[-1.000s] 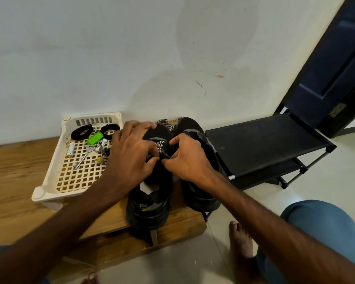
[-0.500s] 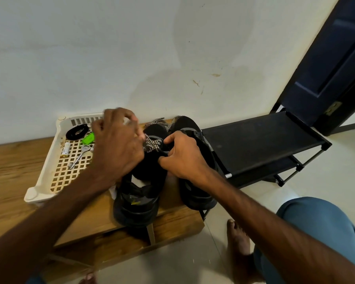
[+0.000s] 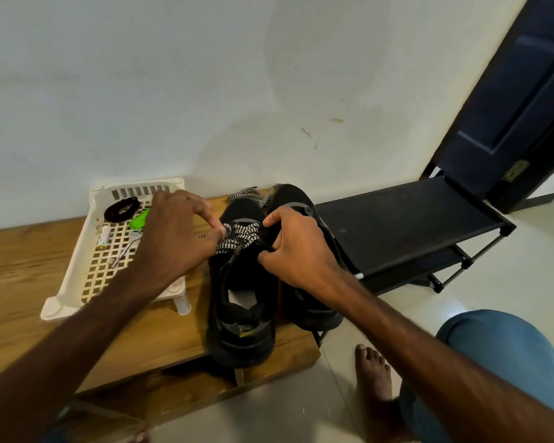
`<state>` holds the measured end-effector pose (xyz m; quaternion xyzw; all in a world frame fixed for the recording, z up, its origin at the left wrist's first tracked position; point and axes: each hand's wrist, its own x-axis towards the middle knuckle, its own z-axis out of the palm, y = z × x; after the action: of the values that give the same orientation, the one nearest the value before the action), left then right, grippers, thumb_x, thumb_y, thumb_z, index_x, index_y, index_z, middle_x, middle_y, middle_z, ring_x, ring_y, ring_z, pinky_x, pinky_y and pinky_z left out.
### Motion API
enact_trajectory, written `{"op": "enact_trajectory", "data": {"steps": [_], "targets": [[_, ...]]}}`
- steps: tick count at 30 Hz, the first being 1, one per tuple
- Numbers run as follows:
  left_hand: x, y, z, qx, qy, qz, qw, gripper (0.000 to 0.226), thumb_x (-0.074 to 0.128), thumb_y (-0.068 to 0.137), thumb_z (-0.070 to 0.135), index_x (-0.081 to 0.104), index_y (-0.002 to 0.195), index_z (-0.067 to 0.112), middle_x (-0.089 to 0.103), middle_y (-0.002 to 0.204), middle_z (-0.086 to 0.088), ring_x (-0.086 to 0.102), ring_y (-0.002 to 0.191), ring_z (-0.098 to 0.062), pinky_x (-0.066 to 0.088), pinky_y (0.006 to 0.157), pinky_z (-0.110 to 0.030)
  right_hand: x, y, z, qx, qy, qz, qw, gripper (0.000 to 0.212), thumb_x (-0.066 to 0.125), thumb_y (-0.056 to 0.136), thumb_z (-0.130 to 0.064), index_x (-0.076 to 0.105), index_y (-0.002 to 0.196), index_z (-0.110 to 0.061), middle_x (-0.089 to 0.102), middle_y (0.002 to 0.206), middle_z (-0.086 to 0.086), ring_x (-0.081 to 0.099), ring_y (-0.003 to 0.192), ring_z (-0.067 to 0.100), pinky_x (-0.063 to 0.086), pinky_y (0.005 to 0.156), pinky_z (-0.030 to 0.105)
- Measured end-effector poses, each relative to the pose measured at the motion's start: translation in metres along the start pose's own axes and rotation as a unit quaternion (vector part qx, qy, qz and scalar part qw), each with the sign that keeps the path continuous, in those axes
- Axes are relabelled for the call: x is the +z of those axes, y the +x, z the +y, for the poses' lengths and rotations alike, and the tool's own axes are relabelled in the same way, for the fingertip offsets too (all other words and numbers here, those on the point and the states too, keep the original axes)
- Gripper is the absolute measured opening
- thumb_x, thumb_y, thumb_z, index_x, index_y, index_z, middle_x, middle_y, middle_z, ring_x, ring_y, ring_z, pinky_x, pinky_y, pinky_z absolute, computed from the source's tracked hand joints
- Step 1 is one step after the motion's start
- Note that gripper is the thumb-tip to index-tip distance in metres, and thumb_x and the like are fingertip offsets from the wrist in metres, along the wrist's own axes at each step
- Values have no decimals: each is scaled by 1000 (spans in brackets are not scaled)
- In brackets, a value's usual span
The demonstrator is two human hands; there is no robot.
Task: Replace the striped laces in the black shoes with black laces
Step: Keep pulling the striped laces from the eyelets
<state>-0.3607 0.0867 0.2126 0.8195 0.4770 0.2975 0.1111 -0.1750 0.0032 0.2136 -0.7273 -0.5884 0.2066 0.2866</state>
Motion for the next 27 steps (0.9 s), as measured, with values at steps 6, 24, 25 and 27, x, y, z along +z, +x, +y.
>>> {"op": "enact_trajectory", "data": {"steps": [6,24,25,27], "targets": [[10,-14,12,1,12,-2,1000,10,79,83,35,76,90,29,70,100,12,57,96,-9,42,79,-28,-5,-4,-5,-38,-112,-7,993,43,79,84,-26,58,121,-24,67,99,-3,67,94,20,59,82,38],[14,-24,24,-91,2,-28,995,11,79,75,27,68,76,27,59,54,12,57,60,1,33,59,-16,-5,24,-2,46,118,24,992,13,75,87,-7,77,75,-12,76,70,4,75,65,13,63,65,25],[14,-24,24,-97,-1,-29,995,12,80,75,27,68,75,27,59,53,13,57,59,2,31,58,-13,-8,24,-2,73,167,6,983,14,73,90,-4,76,77,-9,77,72,9,77,67,16,65,67,31],[14,-23,25,-101,-6,-34,994,12,80,75,28,68,74,27,60,52,13,57,57,3,30,57,-10,-10,25,-2,59,140,-16,988,11,68,92,-2,75,87,-9,78,82,10,78,74,17,66,71,37]]}}
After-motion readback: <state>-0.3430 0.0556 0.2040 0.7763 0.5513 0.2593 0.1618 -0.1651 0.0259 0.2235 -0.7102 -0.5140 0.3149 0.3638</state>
